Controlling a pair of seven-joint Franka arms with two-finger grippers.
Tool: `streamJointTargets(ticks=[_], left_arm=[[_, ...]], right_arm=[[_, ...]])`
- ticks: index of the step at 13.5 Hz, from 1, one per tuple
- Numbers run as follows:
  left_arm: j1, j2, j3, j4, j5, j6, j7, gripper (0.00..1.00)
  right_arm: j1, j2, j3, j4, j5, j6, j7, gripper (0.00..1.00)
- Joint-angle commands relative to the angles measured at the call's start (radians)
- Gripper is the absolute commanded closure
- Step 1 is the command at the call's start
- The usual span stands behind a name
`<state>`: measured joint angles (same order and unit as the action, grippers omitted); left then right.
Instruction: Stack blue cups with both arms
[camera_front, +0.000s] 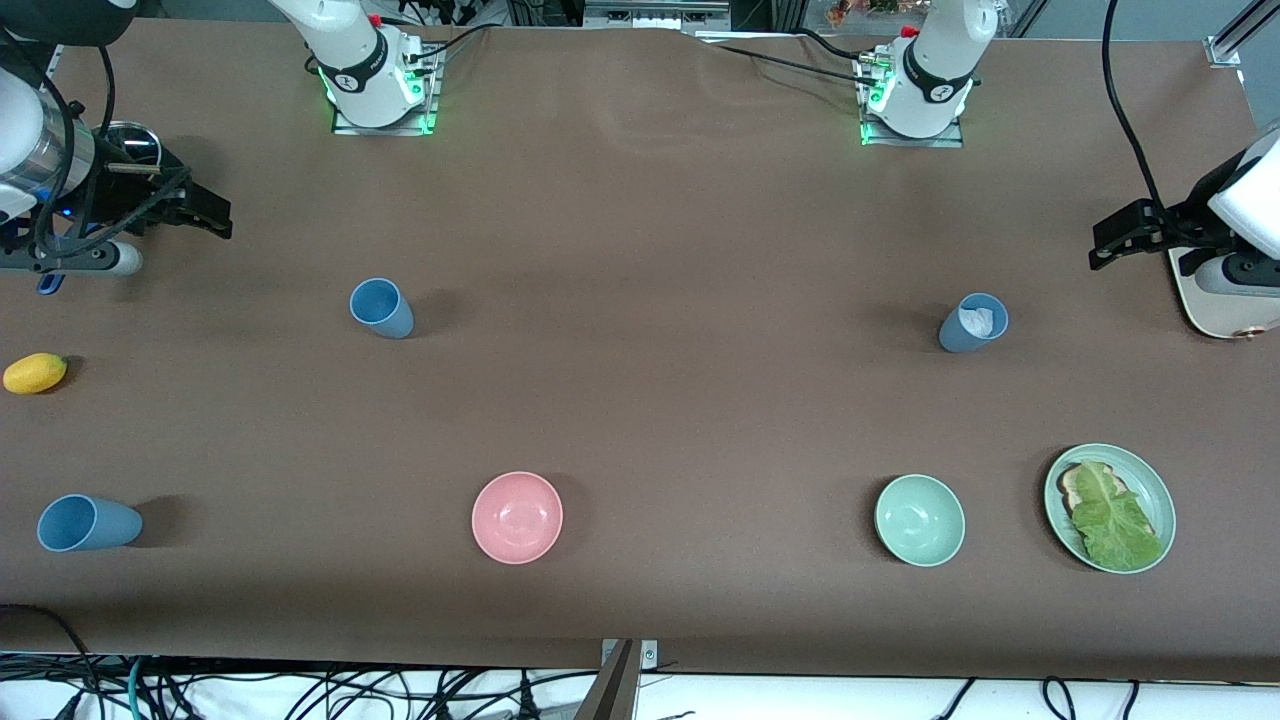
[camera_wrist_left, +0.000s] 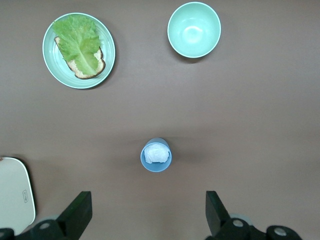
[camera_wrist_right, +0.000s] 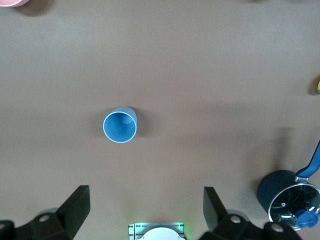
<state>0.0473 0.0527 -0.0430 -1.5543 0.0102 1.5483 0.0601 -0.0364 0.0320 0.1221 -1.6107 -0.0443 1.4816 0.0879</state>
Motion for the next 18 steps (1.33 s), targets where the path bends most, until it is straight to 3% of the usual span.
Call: streamJointTargets(ticks=[1,6,14,16,18], left_arm=[[0.000,-0.005,0.000,-0.009,-0.007,0.007,0.006,0.00],[0.002,-0.002,0.000,-0.010,-0.007,0.007,0.007,0.00],[0.017,0.148,0.002,-0.026,-0.006,0.012,-0.075,0.00],[0.016,0.135,-0.001,-0.108,-0.006,0.076,-0.085,0.00],[0.012,0.066,-0.021,-0.278,-0.006,0.216,-0.147,0.00]], right_arm=[[0.001,-0.014,0.002,0.006,0.012,-0.017,0.013,0.00],[0.001,-0.014,0.002,0.006,0.012,-0.015,0.013,0.00],[0.001,-0.014,0.002,0.006,0.012,-0.015,0.013,0.00],[0.001,-0.012,0.001,0.006,0.014,-0.015,0.013,0.00],[0.000,-0.012,0.001,0.006,0.012,-0.015,0.013,0.00]])
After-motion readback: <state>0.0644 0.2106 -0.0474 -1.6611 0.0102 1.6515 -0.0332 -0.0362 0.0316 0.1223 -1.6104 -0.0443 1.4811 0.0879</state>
